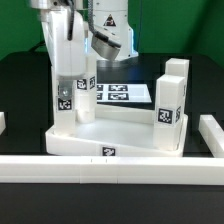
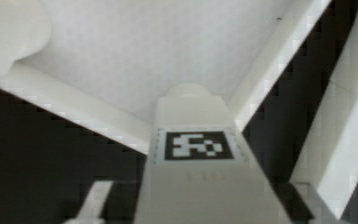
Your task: Assemble desk
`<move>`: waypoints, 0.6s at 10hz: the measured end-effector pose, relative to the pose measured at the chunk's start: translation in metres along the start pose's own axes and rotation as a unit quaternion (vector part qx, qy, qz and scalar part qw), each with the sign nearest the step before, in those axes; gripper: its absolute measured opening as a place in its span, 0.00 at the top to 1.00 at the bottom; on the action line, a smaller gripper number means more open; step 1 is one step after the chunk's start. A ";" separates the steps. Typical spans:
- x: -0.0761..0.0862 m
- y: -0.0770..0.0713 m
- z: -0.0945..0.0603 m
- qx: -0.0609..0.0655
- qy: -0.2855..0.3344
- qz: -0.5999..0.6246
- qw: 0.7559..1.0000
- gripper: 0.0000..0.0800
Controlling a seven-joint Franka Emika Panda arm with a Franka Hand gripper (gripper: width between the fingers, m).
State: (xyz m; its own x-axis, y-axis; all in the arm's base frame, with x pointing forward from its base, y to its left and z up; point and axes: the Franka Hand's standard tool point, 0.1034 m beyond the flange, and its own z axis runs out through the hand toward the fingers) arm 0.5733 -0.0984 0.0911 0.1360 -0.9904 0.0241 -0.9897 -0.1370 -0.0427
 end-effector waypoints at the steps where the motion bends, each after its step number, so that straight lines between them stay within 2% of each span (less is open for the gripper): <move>1: 0.000 0.000 0.000 0.000 0.000 0.010 1.000 0.64; 2: 0.000 0.000 0.001 0.000 0.000 0.006 1.000 0.64; 3: -0.001 0.000 0.000 -0.002 -0.001 -0.017 1.000 0.43; 4: -0.003 0.000 -0.001 -0.009 -0.006 -0.039 0.999 0.28; 5: -0.005 -0.001 -0.002 -0.015 -0.011 -0.072 0.997 0.28; 6: -0.005 -0.001 -0.002 -0.014 -0.011 -0.109 0.994 0.21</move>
Offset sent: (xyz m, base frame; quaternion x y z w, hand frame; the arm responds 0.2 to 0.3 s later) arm -0.0008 0.0008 0.0105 -0.0439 -0.0056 -0.1137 0.9925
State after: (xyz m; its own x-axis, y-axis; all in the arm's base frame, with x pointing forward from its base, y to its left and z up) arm 0.5738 -0.0935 0.0930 0.3481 -0.9374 0.0084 -0.9374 -0.3482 -0.0109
